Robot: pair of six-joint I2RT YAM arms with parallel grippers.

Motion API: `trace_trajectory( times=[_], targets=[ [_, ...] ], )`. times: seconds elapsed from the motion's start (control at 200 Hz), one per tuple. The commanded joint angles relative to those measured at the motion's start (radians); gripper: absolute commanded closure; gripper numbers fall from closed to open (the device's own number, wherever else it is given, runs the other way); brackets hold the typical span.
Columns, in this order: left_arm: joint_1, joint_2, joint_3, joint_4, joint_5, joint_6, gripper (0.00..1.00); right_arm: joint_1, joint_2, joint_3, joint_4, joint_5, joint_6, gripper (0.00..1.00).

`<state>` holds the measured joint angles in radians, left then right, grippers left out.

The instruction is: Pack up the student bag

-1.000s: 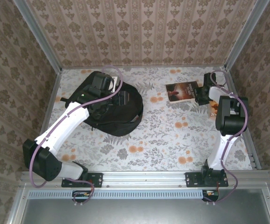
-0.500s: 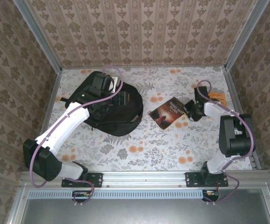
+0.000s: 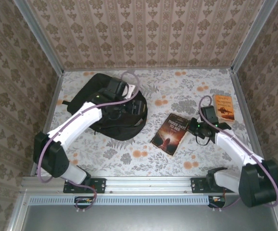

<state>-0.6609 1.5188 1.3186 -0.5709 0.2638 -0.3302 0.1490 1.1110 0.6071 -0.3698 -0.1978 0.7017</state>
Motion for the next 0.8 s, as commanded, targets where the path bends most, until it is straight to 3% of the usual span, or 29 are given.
trace_trajectory(
  times=[0.0, 0.205, 0.315, 0.43, 0.59, 0.795],
  targets=[
    [-0.060, 0.050, 0.071, -0.030, 0.073, 0.000, 0.26, 0.006, -0.076, -0.037, 0.039, -0.052, -0.054, 1.00],
    [-0.142, 0.172, 0.120, 0.015, 0.132, -0.074, 0.24, 0.005, -0.165, -0.108, 0.096, -0.122, -0.046, 1.00],
    [-0.174, 0.260, 0.154, 0.024, 0.152, -0.086, 0.18, 0.004, -0.249, -0.179, 0.154, -0.141, -0.018, 1.00],
    [-0.167, 0.337, 0.162, 0.063, 0.166, -0.139, 0.15, 0.003, -0.342, -0.228, 0.184, -0.152, 0.007, 1.00],
    [-0.166, 0.449, 0.212, 0.127, 0.266, -0.173, 0.15, -0.001, -0.455, -0.294, 0.203, -0.160, 0.039, 1.00],
    [-0.142, 0.556, 0.248, 0.201, 0.334, -0.237, 0.14, -0.022, -0.511, -0.332, 0.207, -0.195, 0.071, 1.00]
  ],
)
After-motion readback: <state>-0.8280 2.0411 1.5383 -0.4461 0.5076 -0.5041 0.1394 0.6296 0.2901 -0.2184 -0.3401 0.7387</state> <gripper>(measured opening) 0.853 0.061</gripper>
